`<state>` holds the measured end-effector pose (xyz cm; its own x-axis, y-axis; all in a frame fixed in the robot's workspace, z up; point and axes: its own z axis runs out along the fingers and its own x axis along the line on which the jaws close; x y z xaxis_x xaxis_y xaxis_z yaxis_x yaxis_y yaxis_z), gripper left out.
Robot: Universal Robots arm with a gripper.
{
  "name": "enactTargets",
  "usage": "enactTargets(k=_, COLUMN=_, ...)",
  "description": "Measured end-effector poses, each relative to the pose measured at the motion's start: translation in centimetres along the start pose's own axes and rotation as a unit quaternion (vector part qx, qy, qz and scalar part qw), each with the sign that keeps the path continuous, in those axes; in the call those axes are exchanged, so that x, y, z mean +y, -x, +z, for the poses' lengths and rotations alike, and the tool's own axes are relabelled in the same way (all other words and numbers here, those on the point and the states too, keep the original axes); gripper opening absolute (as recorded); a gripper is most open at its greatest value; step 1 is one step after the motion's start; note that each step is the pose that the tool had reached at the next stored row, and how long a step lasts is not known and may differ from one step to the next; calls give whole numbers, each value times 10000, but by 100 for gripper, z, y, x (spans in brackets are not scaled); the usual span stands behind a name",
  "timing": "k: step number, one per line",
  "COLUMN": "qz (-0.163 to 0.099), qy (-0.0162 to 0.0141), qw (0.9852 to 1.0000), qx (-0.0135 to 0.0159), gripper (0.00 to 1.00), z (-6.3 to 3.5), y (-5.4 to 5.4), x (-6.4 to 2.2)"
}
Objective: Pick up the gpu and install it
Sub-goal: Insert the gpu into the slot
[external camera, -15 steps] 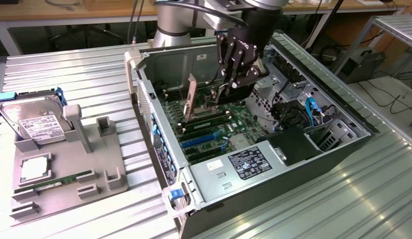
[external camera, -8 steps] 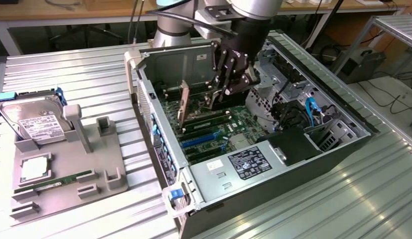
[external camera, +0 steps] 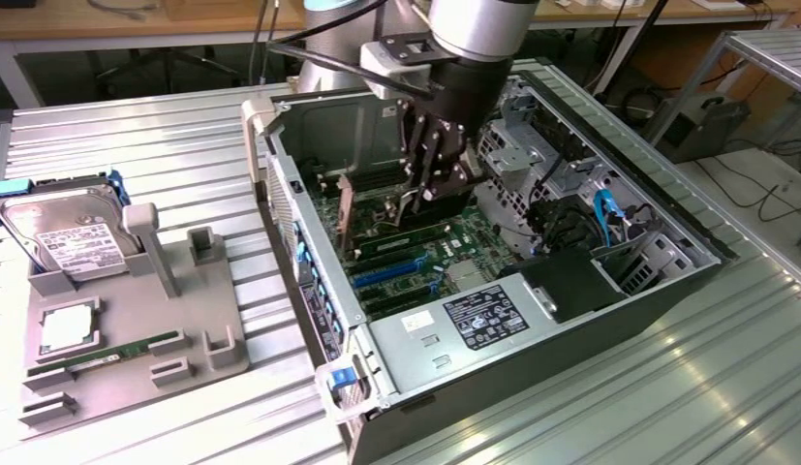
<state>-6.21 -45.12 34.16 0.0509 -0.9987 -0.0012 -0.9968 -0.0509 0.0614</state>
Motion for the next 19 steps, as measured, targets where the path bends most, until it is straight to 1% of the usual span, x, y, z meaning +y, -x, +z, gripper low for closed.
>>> enactTargets(k=5, qz=62, qy=0, qw=10000, qx=-4, gripper=26, z=92, y=-1, x=17)
enactTargets(k=10, qz=70, qy=1, qw=10000, qx=-4, gripper=26, z=185, y=-9, x=28)
enactTargets(k=13, qz=70, qy=1, qw=10000, qx=1, gripper=26, z=239, y=-9, x=35)
enactTargets(k=19, qz=72, qy=1, qw=10000, qx=4, gripper=26, z=367, y=-14, x=78)
